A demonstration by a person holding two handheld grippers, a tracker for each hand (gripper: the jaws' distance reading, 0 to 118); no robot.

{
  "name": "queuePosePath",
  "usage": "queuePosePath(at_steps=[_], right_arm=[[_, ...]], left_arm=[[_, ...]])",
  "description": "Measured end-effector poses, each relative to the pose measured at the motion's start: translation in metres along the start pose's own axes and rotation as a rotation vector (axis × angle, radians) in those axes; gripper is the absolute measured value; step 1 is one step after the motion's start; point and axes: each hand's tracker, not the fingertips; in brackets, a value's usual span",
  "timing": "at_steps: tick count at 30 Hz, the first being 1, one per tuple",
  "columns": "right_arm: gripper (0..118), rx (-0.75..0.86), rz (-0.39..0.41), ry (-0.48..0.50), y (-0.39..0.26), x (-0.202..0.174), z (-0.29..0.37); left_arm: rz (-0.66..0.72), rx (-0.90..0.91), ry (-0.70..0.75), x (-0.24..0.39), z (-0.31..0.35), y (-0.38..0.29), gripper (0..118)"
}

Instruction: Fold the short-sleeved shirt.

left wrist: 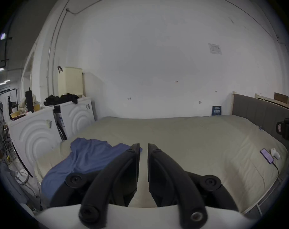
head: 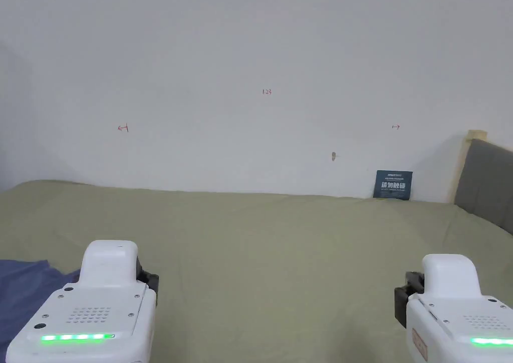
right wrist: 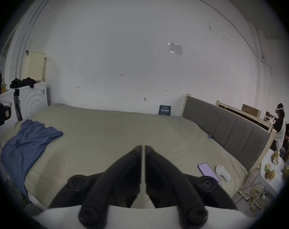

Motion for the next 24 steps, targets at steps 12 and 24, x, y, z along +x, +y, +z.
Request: queuePosePath(at_steps=[12, 24], right_arm=[[2, 0.049, 0.006, 0.307, 0.038, -0.090, 0.013], [2, 0.045, 0.114, 0.907, 0.033, -0.291, 0.080]], left_arm=[[0.016, 0.027, 0.180, -0.089, 0.053, 0.016, 7], [0.145, -0.107, 0.649, -0.237, 0.175, -0.034, 3]])
